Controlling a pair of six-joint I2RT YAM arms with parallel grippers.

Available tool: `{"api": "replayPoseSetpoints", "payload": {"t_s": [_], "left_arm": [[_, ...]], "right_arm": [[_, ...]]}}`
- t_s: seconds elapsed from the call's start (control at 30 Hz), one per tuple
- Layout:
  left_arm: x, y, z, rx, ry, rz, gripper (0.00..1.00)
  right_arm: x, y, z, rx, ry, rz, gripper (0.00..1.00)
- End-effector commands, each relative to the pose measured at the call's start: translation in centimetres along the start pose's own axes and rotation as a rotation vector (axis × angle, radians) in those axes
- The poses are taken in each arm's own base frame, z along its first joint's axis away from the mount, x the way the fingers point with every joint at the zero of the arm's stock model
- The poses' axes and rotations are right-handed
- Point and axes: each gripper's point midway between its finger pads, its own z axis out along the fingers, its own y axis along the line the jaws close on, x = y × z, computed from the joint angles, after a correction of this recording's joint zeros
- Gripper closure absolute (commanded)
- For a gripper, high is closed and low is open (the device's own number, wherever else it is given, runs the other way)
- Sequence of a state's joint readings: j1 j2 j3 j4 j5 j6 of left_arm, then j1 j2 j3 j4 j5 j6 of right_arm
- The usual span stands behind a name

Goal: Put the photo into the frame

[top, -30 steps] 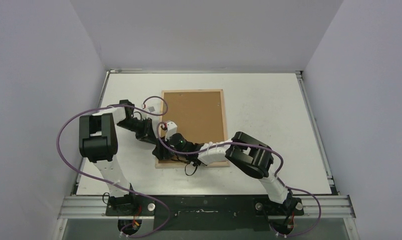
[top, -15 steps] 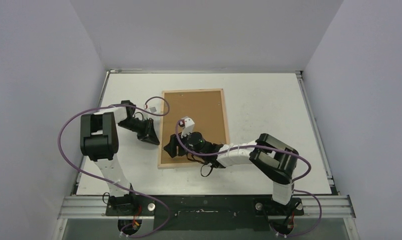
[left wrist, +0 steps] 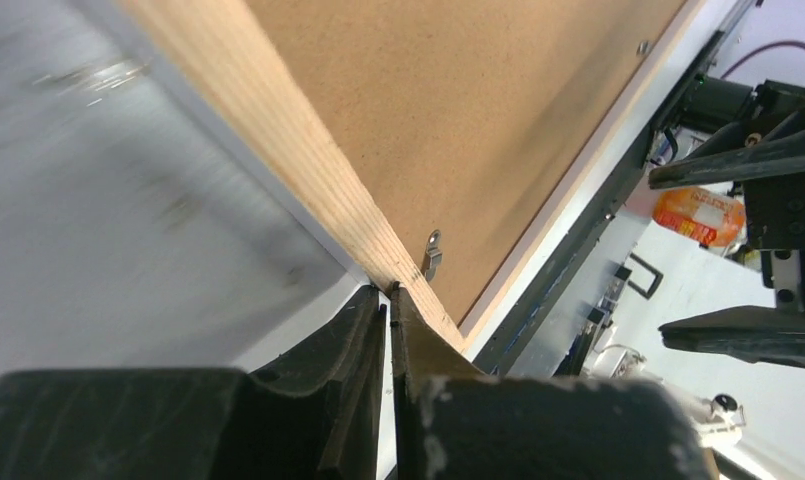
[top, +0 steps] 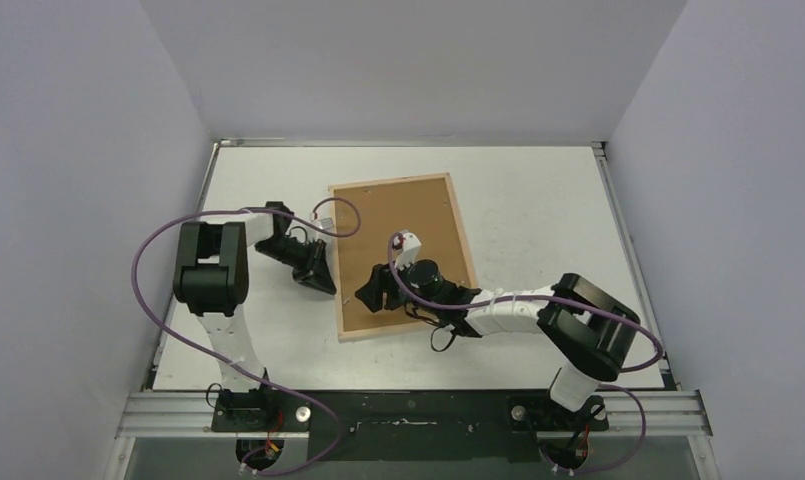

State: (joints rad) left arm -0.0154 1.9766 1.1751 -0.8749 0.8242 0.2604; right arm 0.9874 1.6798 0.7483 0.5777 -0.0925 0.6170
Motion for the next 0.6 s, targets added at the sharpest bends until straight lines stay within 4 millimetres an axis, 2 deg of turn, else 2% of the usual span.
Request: {"api": "replayPoseSetpoints", "payload": {"t_s": [0.0, 0.13, 0.37, 0.57], "left_arm": [[-1.8, -2.5, 2.5, 0.053, 0.002, 0.082, 0.94], [-2.4, -3.4, 4.1, 0.057, 0.013, 0.086, 0.95], [-3.9, -4.0, 4.9, 0.048, -0.038, 0.069, 0.96], [-4.3, -4.6, 6.1, 0.046, -0.022, 0.063, 0.96]], "right_arm": [[-2.3, 0.7, -1.8, -0.042, -0.054, 0.011, 0.42], [-1.4, 0.2, -2.1, -0.025, -0.044, 0.035, 0.43], [-0.4, -0.3, -2.6, 0.004, -0.017, 0.082, 0.42], [1.2, 0.1, -2.8, -0.05, 0.056, 0.05, 0.42]]}}
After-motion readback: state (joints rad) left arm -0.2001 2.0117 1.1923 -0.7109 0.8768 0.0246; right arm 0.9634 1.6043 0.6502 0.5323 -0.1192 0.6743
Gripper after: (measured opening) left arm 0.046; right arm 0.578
